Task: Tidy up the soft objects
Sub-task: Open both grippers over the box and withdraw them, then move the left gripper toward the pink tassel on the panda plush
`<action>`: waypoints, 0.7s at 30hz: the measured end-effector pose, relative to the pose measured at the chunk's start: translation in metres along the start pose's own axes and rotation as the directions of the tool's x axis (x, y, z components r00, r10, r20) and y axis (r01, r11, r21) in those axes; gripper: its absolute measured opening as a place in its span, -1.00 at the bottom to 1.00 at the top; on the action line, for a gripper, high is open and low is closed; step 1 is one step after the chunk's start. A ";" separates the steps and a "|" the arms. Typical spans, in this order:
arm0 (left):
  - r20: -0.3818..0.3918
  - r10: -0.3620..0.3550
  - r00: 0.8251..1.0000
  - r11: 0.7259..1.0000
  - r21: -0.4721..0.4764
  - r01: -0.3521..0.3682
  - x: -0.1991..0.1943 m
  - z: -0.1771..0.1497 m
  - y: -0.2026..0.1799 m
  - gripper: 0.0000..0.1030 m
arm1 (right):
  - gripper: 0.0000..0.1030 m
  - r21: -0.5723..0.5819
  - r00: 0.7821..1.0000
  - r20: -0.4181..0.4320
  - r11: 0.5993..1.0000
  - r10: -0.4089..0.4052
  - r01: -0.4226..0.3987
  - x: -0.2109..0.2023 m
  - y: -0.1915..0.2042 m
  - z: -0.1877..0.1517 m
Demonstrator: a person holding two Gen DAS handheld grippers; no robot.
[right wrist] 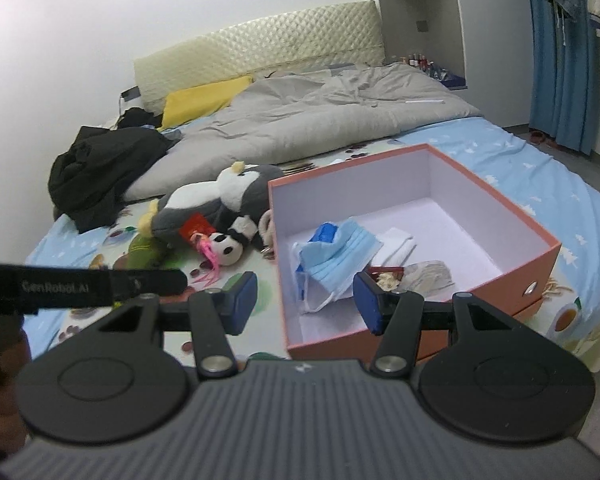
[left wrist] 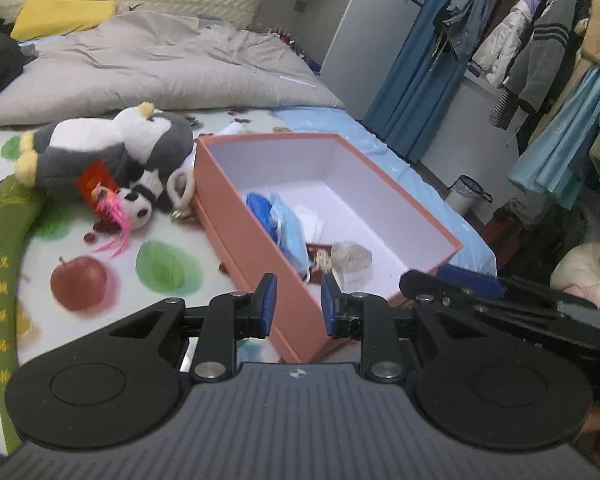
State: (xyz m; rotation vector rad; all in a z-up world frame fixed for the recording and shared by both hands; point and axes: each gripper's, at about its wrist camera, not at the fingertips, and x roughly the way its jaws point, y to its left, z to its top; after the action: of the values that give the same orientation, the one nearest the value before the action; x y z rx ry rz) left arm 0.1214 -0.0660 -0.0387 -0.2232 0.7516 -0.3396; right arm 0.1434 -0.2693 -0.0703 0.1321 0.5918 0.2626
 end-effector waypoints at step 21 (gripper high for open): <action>0.023 0.149 0.989 0.978 -0.151 -0.144 -0.069 -0.060 0.069 -0.25 | 0.09 -0.118 0.987 -0.119 0.985 0.109 -0.123 0.004 0.078 -0.048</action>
State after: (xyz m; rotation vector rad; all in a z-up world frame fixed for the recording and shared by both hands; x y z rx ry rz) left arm 0.0481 0.0188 -0.0600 -0.3117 0.7561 -0.1396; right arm 0.1037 -0.1907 -0.0963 0.0311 0.6783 0.4217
